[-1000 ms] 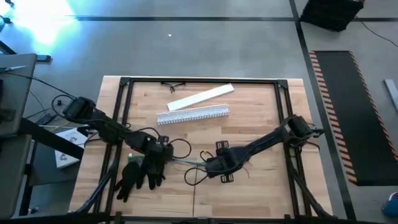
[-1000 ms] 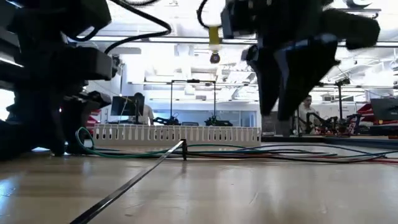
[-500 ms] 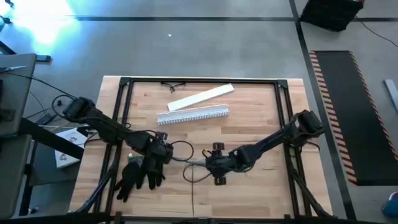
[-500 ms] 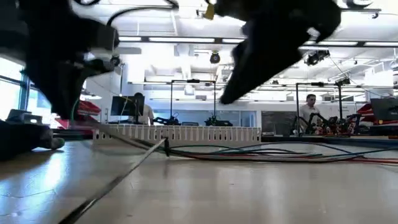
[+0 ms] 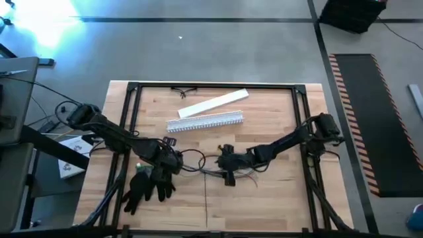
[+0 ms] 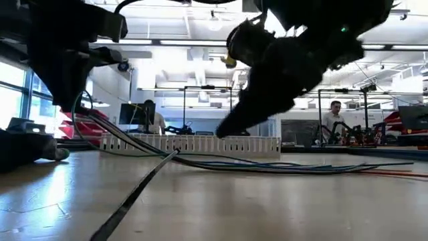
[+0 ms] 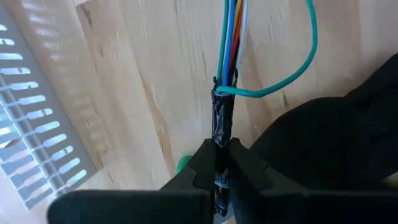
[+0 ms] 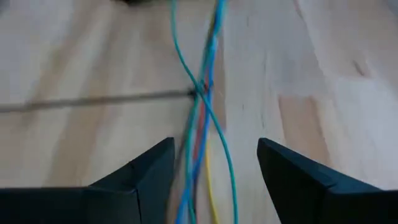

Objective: Ziptie cables
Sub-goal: Wrap the black zip tie on the cable

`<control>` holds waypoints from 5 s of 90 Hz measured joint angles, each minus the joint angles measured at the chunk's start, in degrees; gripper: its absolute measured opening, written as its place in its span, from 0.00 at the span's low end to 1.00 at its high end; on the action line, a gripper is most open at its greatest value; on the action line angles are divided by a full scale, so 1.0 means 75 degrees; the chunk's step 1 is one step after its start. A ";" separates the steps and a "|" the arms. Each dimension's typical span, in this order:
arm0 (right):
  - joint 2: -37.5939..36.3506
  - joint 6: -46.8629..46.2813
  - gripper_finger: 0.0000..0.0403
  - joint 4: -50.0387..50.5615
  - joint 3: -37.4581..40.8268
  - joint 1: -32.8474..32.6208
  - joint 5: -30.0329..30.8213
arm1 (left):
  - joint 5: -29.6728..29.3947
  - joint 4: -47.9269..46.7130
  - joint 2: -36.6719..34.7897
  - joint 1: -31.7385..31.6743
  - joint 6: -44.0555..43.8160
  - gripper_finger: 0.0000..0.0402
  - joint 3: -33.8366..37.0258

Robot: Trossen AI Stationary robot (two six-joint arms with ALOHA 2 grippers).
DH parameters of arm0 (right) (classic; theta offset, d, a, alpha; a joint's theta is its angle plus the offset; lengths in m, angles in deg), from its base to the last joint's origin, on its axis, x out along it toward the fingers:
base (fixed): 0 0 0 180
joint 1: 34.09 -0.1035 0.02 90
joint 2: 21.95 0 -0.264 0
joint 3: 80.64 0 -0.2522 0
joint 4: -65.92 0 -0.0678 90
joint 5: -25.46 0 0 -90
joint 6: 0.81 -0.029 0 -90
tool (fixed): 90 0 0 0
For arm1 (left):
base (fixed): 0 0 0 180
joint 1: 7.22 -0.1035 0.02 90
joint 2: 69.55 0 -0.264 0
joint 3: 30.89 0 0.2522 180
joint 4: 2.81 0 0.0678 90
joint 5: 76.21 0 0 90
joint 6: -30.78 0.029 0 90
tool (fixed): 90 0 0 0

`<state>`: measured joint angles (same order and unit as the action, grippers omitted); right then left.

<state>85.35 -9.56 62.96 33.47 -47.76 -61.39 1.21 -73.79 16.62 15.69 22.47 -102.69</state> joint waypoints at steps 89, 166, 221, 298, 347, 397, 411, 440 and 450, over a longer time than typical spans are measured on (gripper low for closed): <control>0.0010 0.0567 0.03 0.6855 -0.1741 -0.0691 -0.0438 | 0.0062 0.0028 -0.0012 0.0000 -0.0549 0.01 0.0490; -0.0203 -0.0376 0.28 0.4115 -0.1573 -0.0609 0.0407 | 0.0232 0.0285 -0.0006 0.0023 -0.0755 0.01 0.0749; 0.0616 -0.0384 0.01 0.5332 -0.1910 -0.0525 0.0218 | 0.0429 0.0566 -0.0006 0.0026 -0.0817 0.01 0.0746; 0.0645 -0.0917 0.00 1.0342 -0.2665 -0.0981 0.0280 | 0.0391 0.0577 -0.0006 0.0067 -0.0898 0.01 0.0742; -0.0105 -0.0910 0.07 0.6269 -0.2684 -0.0997 0.1733 | 0.0348 0.0610 -0.0006 0.0070 -0.1019 0.01 0.0755; 0.1281 0.0045 0.02 0.4202 -0.2682 -0.0228 0.0645 | 0.0390 0.0632 -0.0006 0.0125 -0.1074 0.01 0.0749; 0.1273 -0.0029 0.00 0.4751 -0.2713 -0.0252 0.0654 | 0.0383 0.0660 -0.0006 0.0125 -0.1152 0.01 0.0749; 0.1193 -0.0231 0.00 0.5928 -0.2734 -0.0468 0.0750 | 0.0348 0.0787 0.0004 0.0389 -0.1658 0.01 0.0747; 0.1042 -0.0238 0.00 0.6360 -0.2704 -0.0519 0.0764 | 0.0385 0.1157 0.0017 0.0438 -0.1689 0.01 0.0970</control>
<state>93.17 -11.35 110.66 13.18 -51.65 -55.66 4.10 -65.12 16.75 18.98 9.81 -95.42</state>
